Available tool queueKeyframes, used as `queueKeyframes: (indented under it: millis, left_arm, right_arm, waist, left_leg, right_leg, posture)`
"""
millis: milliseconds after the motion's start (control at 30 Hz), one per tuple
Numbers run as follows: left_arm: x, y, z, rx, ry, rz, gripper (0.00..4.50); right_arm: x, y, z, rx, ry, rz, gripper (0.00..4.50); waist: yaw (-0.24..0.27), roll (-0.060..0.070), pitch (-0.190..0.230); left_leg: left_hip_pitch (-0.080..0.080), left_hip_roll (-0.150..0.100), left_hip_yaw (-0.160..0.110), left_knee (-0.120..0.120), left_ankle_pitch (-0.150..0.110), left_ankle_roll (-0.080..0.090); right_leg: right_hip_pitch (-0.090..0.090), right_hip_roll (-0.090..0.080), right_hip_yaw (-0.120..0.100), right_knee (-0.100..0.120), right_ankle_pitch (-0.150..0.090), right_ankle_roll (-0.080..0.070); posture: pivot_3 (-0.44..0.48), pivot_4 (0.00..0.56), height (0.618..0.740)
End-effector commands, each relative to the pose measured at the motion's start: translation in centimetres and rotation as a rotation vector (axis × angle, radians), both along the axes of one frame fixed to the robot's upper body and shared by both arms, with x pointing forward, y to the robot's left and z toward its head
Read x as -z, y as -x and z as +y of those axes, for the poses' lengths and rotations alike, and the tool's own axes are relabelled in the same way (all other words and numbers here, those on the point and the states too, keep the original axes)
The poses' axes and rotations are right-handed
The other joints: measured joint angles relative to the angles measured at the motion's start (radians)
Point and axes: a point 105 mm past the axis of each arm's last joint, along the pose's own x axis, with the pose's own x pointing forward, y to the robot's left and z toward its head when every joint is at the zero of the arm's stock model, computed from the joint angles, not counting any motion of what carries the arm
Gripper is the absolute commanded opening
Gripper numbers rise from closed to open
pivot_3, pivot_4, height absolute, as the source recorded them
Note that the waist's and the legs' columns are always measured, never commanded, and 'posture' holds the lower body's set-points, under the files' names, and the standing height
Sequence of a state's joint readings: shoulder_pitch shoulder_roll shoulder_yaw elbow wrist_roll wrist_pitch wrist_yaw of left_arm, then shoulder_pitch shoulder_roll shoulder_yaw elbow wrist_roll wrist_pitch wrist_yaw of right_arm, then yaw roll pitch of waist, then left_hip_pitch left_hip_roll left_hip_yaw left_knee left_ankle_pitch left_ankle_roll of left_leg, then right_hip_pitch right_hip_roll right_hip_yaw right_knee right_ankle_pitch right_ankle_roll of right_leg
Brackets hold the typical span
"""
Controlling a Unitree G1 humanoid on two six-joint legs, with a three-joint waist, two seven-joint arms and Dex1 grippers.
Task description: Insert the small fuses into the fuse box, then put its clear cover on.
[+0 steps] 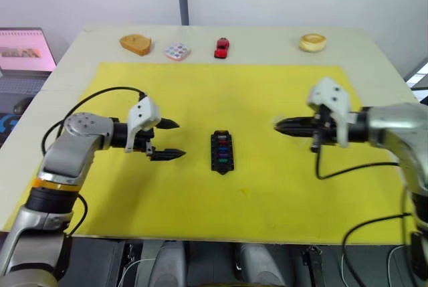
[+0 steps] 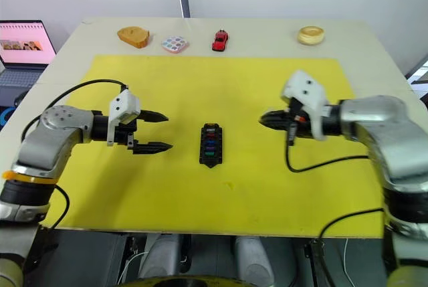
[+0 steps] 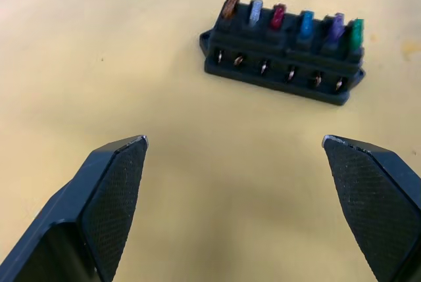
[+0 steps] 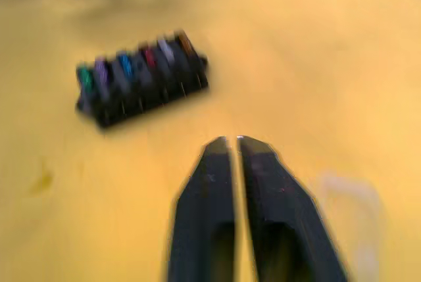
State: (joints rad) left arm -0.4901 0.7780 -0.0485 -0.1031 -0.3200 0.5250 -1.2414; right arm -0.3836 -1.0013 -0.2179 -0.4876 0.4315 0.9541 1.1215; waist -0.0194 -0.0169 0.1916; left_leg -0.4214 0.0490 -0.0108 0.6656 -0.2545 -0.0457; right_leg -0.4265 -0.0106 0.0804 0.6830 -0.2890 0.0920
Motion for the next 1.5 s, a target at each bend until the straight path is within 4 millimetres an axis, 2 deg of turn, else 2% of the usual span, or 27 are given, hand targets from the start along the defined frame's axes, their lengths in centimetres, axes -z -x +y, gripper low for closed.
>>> queueKeyframes:
  millis: [33, 67, 167, 200, 333, 467, 567, 733, 833, 933, 1133, 1233, 1500]
  left_arm:
    - [-1.6, 0.4, 2.1, -0.056, -0.007, -0.031, 4.5]
    - [-1.7, 0.5, 2.6, -0.063, -0.014, -0.028, 4.5]
    - [-2.0, 1.0, 4.6, -0.079, -0.056, -0.011, 4.5]
    - [-2.0, 1.1, 5.2, -0.085, -0.071, -0.006, 4.5]
    - [-2.1, 1.2, 5.9, -0.083, -0.097, 0.003, 4.5]
    - [-2.0, 1.3, 5.0, -0.053, -0.079, 0.011, 4.5]
    - [-1.9, 1.8, 3.1, -0.017, -0.025, 0.026, 4.5]
    - [0.0, 4.7, -1.3, 0.041, 0.069, 0.103, 4.5]
    - [1.2, 5.5, -3.4, -0.034, 0.143, 0.126, 4.5]
    - [2.1, 5.7, -4.7, -0.131, 0.172, 0.137, 4.5]
    - [3.6, 6.8, -6.7, -0.247, 0.201, 0.157, 4.5]
    - [4.3, 6.7, -7.9, -0.321, 0.212, 0.136, 4.5]
    - [6.6, 5.9, -9.3, -0.48, 0.192, 0.138, 4.5]
  right_arm:
    - [-1.6, 1.6, -2.3, 0.056, 0.035, -0.046, 2.3]
    - [-1.5, 2.0, -3.0, 0.084, 0.038, -0.038, 2.93]
    - [-1.1, 3.1, -5.9, 0.187, 0.075, -0.009, 4.4]
    - [-0.9, 3.3, -6.7, 0.215, 0.088, -0.002, 4.47]
    - [-0.6, 4.0, -7.7, 0.248, 0.101, 0.006, 4.47]
    - [-0.7, 3.9, -7.4, 0.242, 0.101, -0.004, 4.47]
    - [-1.2, 3.3, -6.4, 0.225, 0.087, -0.032, 4.47]
    - [-2.2, 1.7, -3.7, 0.19, 0.02, -0.075, 4.47]
    - [-2.3, 0.7, -2.3, 0.185, 0.013, -0.079, 4.47]
    - [-2.3, -0.1, -1.3, 0.187, -0.002, -0.073, 4.47]
    - [-2.4, -0.4, 0.2, 0.149, -0.018, -0.057, 4.47]
    - [-2.6, -0.5, 0.6, 0.137, -0.023, -0.056, 4.47]
    - [-3.8, -0.4, 1.9, 0.109, -0.04, -0.063, 4.47]
  waist:
    - [-0.004, 0.0, 0.0]
    - [-0.007, 0.0, 0.0]
    - [-0.006, 0.0, 0.0]
    - [-0.005, 0.0, 0.0]
    - [-0.002, 0.0, 0.0]
    - [-0.003, 0.0, 0.0]
    - [-0.003, 0.0, 0.0]
    - [-0.011, 0.0, 0.0]
    - [-0.018, -0.001, 0.0]
    - [-0.02, -0.001, 0.0]
    - [-0.022, -0.001, 0.0]
    - [-0.021, -0.001, 0.0]
    - [-0.022, 0.0, 0.0]
  left_leg:
    - [0.002, 0.0, 0.001, 0.0, 0.0, 0.0]
    - [0.002, 0.0, 0.001, 0.0, 0.0, 0.0]
    - [0.002, 0.0, 0.002, 0.0, 0.0, 0.0]
    - [0.002, 0.0, 0.002, 0.0, 0.0, 0.0]
    - [0.003, 0.0, 0.003, 0.0, 0.0, 0.0]
    - [0.003, 0.0, 0.003, 0.0, 0.0, 0.0]
    - [0.003, 0.0, 0.003, 0.0, 0.0, 0.0]
    - [0.003, 0.0, 0.003, 0.0, 0.0, 0.0]
    - [0.002, 0.0, 0.002, 0.0, 0.0, 0.0]
    - [0.002, 0.0, 0.002, 0.0, 0.0, 0.0]
    - [0.002, 0.0, 0.002, 0.0, 0.0, 0.0]
    - [0.003, -0.001, 0.002, 0.0, 0.0, 0.0]
    - [0.004, -0.001, 0.002, 0.0, 0.0, 0.0]
  right_leg:
    - [0.001, 0.0, 0.0, 0.0, 0.0, 0.0]
    - [0.001, 0.0, 0.001, 0.0, 0.0, 0.0]
    - [0.002, 0.0, 0.001, 0.0, 0.0, 0.0]
    - [0.002, 0.0, 0.002, 0.0, 0.0, 0.0]
    - [0.002, 0.0, 0.002, -0.001, 0.0, 0.0]
    - [0.002, 0.0, 0.002, -0.001, 0.0, 0.0]
    - [0.002, 0.0, 0.002, -0.001, 0.0, 0.0]
    - [0.002, 0.0, 0.003, -0.001, 0.0, 0.001]
    - [0.002, 0.0, 0.003, -0.001, 0.0, 0.001]
    - [0.002, 0.0, 0.003, 0.0, 0.0, 0.001]
    - [0.002, 0.0, 0.003, 0.0, 0.0, 0.001]
    - [0.003, -0.001, 0.003, 0.0, 0.0, 0.001]
    - [0.003, 0.0, 0.004, 0.0, 0.0, 0.0]
  posture:
    - [0.0, 0.15, 0.74]
    - [0.0, 0.15, 0.74]
    - [0.0, 0.15, 0.74]
    - [0.0, 0.15, 0.74]
    - [0.0, 0.15, 0.74]
    - [0.0, 0.15, 0.74]
    - [0.0, 0.15, 0.74]
    - [0.0, 0.15, 0.74]
    - [0.0, 0.15, 0.74]
    - [0.0, 0.15, 0.74]
    - [0.0, 0.15, 0.74]
    - [0.0, 0.15, 0.74]
    - [0.0, 0.15, 0.74]
